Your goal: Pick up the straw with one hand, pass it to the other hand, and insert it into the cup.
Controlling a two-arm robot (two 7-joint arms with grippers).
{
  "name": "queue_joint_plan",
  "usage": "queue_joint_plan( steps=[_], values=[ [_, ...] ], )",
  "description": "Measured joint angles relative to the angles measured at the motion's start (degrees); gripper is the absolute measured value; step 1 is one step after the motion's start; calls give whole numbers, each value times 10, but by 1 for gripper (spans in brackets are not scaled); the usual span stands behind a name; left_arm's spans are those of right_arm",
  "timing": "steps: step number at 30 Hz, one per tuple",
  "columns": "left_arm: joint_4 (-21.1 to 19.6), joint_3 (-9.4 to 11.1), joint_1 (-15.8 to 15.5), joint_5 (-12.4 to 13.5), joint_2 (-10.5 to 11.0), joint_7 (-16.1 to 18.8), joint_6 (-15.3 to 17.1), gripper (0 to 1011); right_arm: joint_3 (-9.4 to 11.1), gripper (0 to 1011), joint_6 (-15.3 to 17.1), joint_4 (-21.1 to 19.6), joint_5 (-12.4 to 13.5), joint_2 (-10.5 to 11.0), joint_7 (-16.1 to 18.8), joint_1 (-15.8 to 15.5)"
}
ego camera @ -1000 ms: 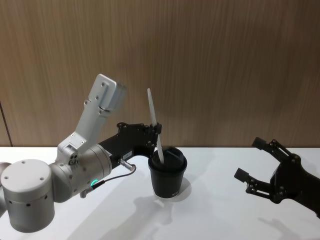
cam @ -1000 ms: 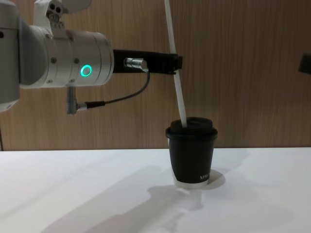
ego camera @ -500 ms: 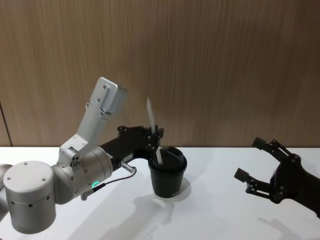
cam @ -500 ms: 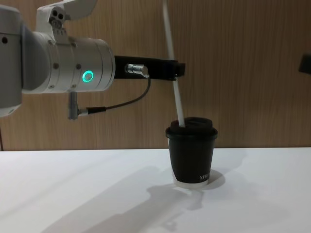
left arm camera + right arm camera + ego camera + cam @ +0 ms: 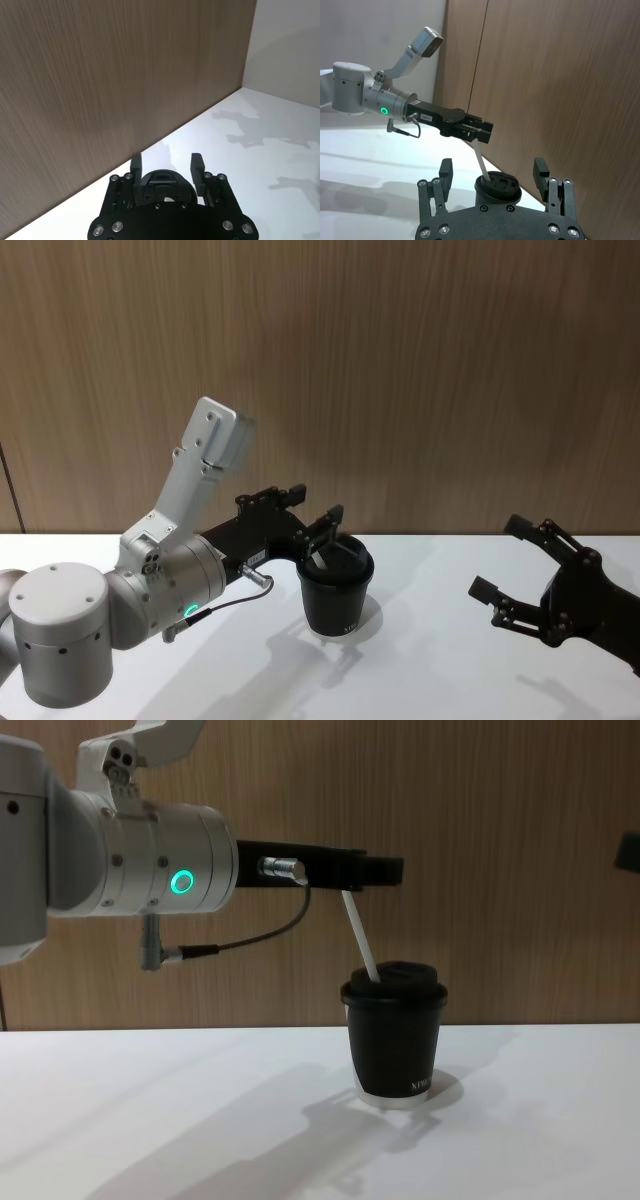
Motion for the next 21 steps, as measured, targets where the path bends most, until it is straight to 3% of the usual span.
queue_joint_plan(
  steps=[3, 10, 15, 21],
  values=[
    [0, 0, 0, 0, 0, 0, 0, 638, 0, 1001, 0, 0, 0, 0, 0, 0],
    [1, 0, 0, 0, -1, -1, 1, 889, 0, 1001, 0, 0, 0, 0, 0, 0],
    [1, 0, 0, 0, -1, -1, 1, 996, 0, 1001, 0, 0, 0, 0, 0, 0],
    [2, 0, 0, 0, -1, -1, 1, 1003, 0, 1001, 0, 0, 0, 0, 0, 0]
  ],
)
